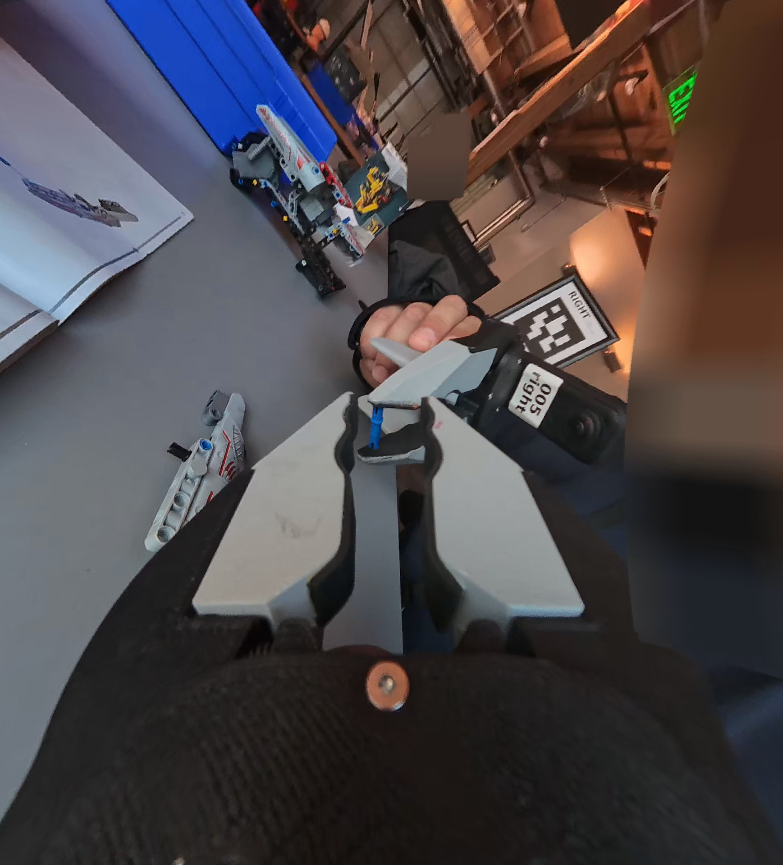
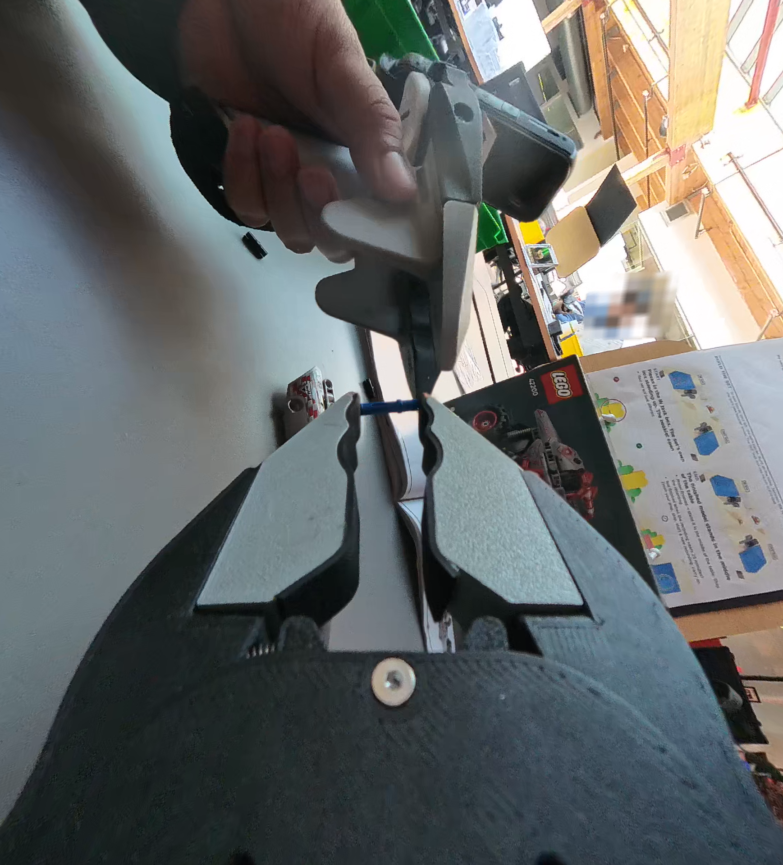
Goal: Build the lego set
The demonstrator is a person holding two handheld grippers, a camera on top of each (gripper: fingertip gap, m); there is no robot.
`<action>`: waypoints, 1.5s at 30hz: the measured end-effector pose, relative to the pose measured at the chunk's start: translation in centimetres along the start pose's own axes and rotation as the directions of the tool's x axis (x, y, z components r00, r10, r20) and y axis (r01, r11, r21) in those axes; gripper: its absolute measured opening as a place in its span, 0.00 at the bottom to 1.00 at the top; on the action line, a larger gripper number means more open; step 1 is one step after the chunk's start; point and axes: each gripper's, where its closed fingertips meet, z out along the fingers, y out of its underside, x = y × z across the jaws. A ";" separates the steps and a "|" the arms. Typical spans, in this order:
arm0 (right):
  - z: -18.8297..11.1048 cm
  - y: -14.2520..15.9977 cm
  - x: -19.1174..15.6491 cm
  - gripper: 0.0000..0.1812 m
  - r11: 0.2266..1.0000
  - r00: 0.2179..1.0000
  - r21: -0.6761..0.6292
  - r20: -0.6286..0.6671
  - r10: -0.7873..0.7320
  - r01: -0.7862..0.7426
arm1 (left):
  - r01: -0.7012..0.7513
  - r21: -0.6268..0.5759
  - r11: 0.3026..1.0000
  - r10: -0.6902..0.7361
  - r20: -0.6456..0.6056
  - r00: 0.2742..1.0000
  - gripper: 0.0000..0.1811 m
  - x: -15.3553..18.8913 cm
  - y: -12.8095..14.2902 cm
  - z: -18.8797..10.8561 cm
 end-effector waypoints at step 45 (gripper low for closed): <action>0.9 1.3 1.7 0.06 0.621 0.449 -0.117 0.589 0.672 -0.775 | -0.490 -0.552 0.675 0.701 0.271 0.660 0.01 -4.7 1.2 -0.1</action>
